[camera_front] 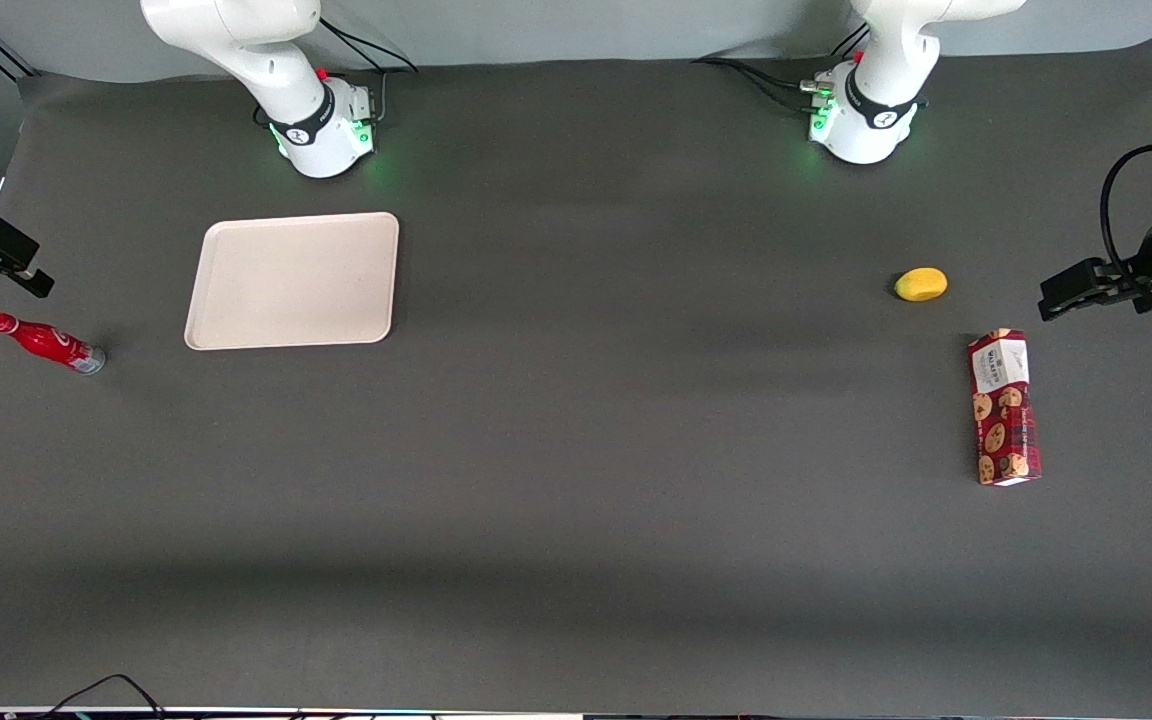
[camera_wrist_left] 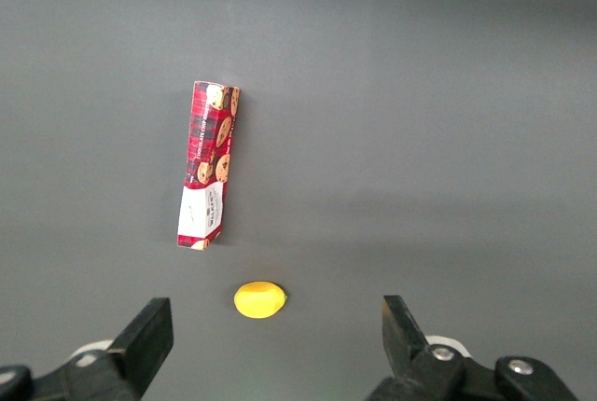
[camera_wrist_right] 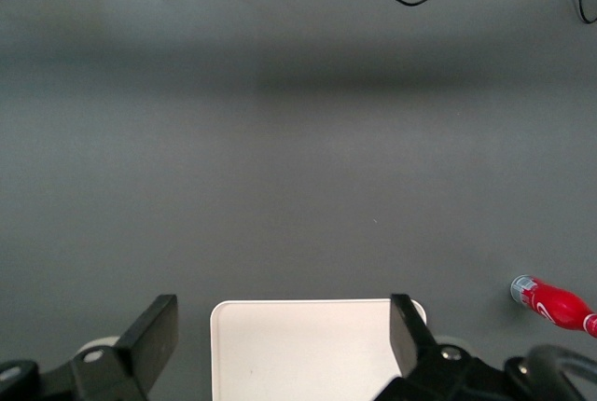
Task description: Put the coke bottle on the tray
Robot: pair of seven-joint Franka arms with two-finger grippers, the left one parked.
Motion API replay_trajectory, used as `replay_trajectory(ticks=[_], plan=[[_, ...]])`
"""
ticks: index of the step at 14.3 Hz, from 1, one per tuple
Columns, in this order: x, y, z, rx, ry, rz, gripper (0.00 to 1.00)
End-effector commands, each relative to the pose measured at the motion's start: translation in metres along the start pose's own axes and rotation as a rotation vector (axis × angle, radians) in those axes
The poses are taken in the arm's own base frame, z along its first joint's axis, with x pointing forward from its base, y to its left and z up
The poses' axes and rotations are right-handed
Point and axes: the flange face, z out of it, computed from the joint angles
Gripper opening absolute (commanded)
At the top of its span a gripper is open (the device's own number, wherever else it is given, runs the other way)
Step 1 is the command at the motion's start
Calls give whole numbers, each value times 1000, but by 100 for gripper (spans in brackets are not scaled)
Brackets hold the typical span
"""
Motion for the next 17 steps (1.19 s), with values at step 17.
replay_trajectory(ticks=[17], plan=[[-13, 61, 12, -59, -136, 40, 100]])
